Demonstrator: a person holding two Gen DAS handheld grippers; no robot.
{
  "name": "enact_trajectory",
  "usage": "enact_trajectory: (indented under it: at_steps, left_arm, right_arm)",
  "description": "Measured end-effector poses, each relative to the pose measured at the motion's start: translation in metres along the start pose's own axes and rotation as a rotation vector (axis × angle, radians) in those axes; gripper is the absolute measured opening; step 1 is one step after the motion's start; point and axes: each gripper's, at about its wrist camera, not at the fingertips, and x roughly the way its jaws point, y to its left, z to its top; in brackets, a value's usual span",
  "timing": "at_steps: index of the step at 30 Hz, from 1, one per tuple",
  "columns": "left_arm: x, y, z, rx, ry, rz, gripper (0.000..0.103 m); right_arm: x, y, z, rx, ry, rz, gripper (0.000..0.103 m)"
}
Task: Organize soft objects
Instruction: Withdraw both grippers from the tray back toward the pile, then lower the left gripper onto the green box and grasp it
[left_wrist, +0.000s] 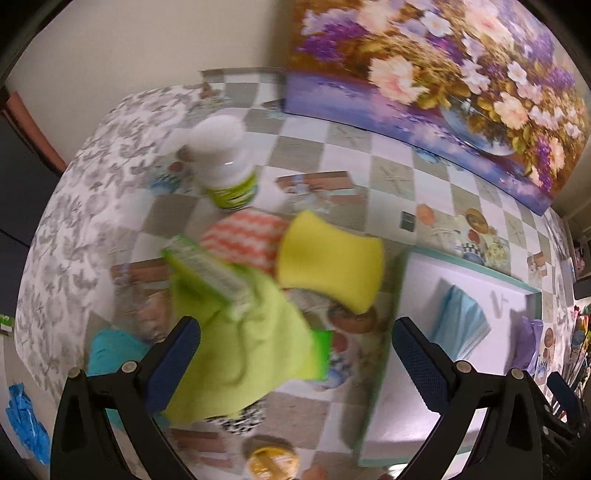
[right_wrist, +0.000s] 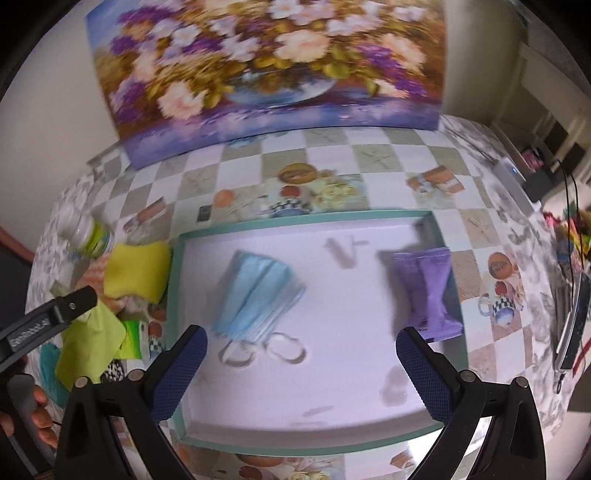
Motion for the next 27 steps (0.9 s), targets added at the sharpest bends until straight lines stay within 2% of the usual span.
enact_trajectory:
  at_steps: [7,17,23,27]
  left_arm:
    - [-0.014,0.044,-0.009,-0.055,-0.008,-0.018,0.103]
    - [-0.025,0.111,-0.014,-0.187,-0.034,-0.024,0.103]
    - [-0.018,0.128,-0.012,-0.219,-0.025,-0.009,0.103]
    - [-0.008,0.132,-0.009,-0.237,-0.019,-0.038,0.103]
  right_arm:
    - [-0.006,0.042,-0.010,-0.074,-0.012,0.063,0.103]
    - [-0.002,0.093,-0.018,-0.125,-0.018,0.154,0.103]
    - [0.006,0.114,-0.019,-0.131,-0.008,0.188,0.103]
    - [0.016,0.124,-0.018,-0.137,0.004,0.198,0.103]
